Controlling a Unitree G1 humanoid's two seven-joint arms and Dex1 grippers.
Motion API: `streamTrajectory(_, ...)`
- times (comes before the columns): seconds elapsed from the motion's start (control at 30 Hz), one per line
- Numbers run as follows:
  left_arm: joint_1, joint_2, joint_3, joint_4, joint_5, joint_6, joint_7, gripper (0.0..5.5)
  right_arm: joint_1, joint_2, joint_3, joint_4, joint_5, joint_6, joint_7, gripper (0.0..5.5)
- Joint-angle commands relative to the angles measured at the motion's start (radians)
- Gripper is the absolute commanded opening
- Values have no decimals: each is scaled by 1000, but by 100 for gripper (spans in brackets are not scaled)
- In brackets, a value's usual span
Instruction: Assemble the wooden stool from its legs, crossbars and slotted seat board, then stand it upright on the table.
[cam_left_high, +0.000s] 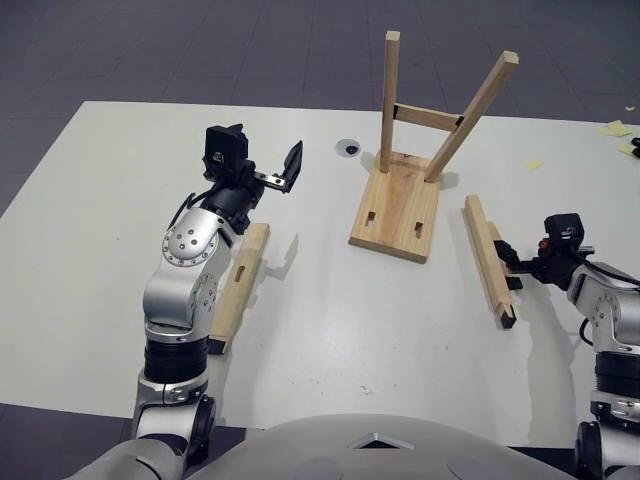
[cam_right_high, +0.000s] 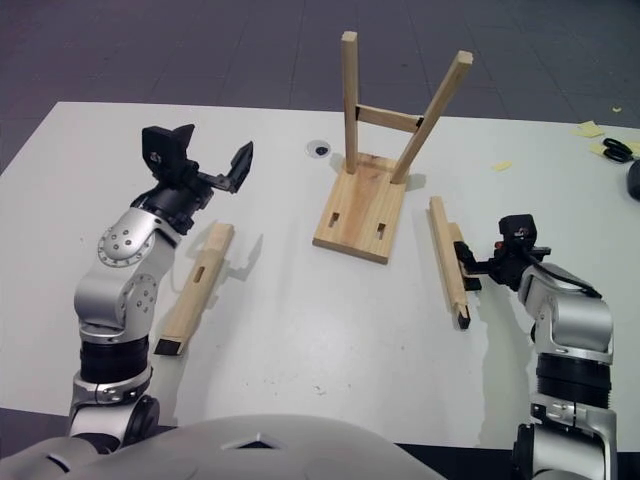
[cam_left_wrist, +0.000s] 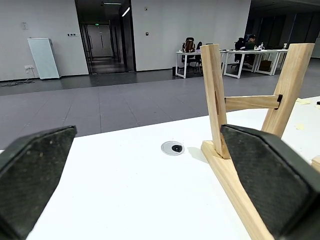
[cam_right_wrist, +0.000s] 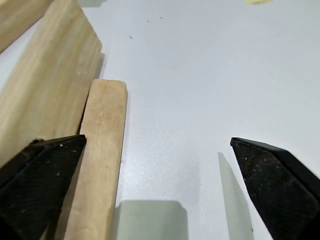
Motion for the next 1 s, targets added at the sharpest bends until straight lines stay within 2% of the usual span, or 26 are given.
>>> streamTrajectory(0.03,11,-25,-12,-12,7,-7,13,536,-7,-34,34,-18,-10,-36,62,540)
streamTrajectory(0.2,17,-37,-14,-11,7,-11,11,536,-7,-35,36,-11,-19,-40,72,540)
streamTrajectory(0.47,25,-36,-10,-6,17,-17,19,536,95,-41,86,-97,-21,80,92,540)
streamTrajectory(0.6,22,-42,-11,1,22,-25,25,540,61,5,46,-94,-8,155,33,480)
streamTrajectory(0.73,17,-48,-15,3,24,-30,34,540,15,98,-58,-87,60,361,-44,423)
streamTrajectory(1.0,59,-65,-10,-29,31,-28,65,540,114,-9,69,-148,0,305,-4,297)
